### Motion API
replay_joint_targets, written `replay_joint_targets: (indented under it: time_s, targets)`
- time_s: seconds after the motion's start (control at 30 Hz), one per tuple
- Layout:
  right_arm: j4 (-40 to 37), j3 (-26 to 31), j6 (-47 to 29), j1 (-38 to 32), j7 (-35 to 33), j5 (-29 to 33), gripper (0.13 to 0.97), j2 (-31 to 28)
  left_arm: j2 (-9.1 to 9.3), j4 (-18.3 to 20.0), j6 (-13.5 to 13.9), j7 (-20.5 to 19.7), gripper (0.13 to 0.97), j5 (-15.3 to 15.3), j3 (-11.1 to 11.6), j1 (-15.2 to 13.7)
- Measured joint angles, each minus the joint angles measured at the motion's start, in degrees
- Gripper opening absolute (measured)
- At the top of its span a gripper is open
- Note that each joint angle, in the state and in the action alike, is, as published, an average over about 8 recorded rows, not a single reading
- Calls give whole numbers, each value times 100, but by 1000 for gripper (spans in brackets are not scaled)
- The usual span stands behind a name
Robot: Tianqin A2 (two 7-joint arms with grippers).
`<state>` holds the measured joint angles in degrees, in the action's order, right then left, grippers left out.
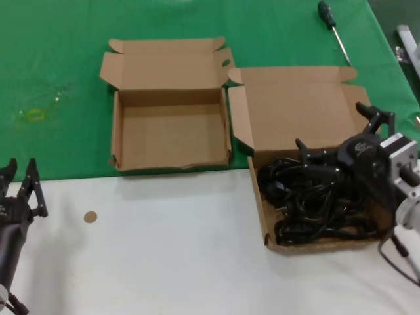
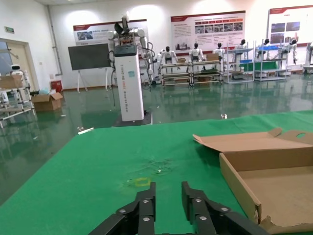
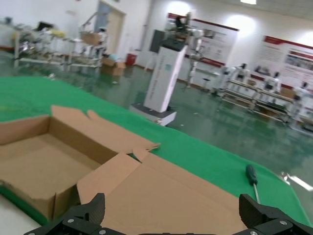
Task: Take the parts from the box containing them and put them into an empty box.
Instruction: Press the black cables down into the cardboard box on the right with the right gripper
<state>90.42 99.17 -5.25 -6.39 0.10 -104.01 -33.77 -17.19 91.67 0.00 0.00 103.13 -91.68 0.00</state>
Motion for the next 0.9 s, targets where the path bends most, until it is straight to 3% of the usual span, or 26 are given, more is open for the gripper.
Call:
replay_joint_targets:
  time_s: [0.17,0.5,0.9]
  targets:
    - [-191,-16,-591,-259,-148,49,966,-326,0,0,0,0,236,0,0,0]
    - [-593,-155,-2223,-814,-1288,-33,966,-798,0,0,0,0,180,0,0,0]
    - [-1113,125,-3880,-1648,-2726,200,966,-1391,0,0,0,0,152,0,0,0]
